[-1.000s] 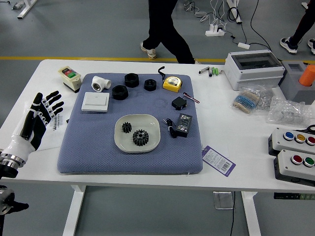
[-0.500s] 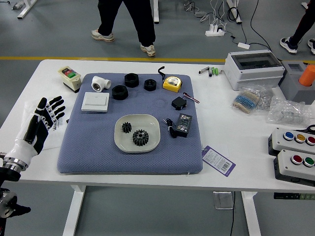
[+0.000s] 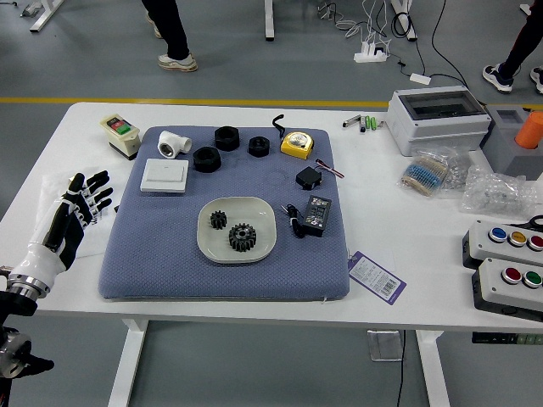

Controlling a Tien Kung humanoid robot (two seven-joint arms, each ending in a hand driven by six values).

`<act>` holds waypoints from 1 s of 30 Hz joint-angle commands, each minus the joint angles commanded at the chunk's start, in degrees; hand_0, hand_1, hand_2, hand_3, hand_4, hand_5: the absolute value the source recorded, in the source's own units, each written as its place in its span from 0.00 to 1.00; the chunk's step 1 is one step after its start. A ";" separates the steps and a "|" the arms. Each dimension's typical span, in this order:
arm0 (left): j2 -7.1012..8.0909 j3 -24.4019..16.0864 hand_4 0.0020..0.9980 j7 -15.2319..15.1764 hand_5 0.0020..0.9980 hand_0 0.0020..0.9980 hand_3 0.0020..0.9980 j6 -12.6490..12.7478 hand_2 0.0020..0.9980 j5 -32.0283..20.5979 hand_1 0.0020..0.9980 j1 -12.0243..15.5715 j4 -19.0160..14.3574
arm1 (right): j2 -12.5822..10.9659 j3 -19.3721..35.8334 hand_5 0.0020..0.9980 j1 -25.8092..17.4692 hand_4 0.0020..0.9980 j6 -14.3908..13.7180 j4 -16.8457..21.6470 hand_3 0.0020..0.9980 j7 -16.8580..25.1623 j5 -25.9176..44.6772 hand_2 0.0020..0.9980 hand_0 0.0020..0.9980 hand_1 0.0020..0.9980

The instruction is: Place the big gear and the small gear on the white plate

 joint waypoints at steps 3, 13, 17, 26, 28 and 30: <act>0.03 -0.10 0.97 -0.05 1.00 0.92 0.90 0.07 0.97 0.14 0.93 0.17 -0.03 | 0.06 -0.04 0.72 0.06 0.87 0.00 -0.11 0.60 -0.06 -0.01 0.76 0.72 0.73; 0.17 -0.28 0.97 -0.04 1.00 0.92 0.90 0.15 0.97 0.46 0.93 0.09 -0.04 | 0.24 1.15 0.72 -0.02 0.87 -0.62 -0.12 0.60 -1.97 -0.63 0.77 0.72 0.73; 0.01 -0.17 0.97 0.11 1.00 0.92 0.90 0.08 0.97 0.64 0.93 0.11 -0.12 | 0.36 1.52 0.72 -0.09 0.87 -0.77 -0.20 0.63 -5.52 0.27 0.81 0.74 0.76; 0.12 -0.71 0.97 0.11 1.00 0.92 0.90 0.09 0.98 0.85 0.93 0.35 -0.29 | 0.41 1.92 0.72 -0.16 0.89 -0.02 -0.33 0.74 -10.07 2.41 0.85 0.77 0.81; 0.02 -0.69 0.96 0.15 1.00 0.92 0.90 0.09 0.98 0.87 0.93 0.31 -0.32 | 0.38 1.97 0.72 -0.16 0.88 0.02 -0.33 0.74 -9.88 2.70 0.85 0.77 0.81; -0.03 -0.57 0.96 0.20 1.00 0.92 0.90 0.07 0.98 0.91 0.93 0.26 -0.31 | 0.37 2.04 0.72 -0.14 0.88 0.02 -0.34 0.74 -9.73 2.77 0.85 0.77 0.81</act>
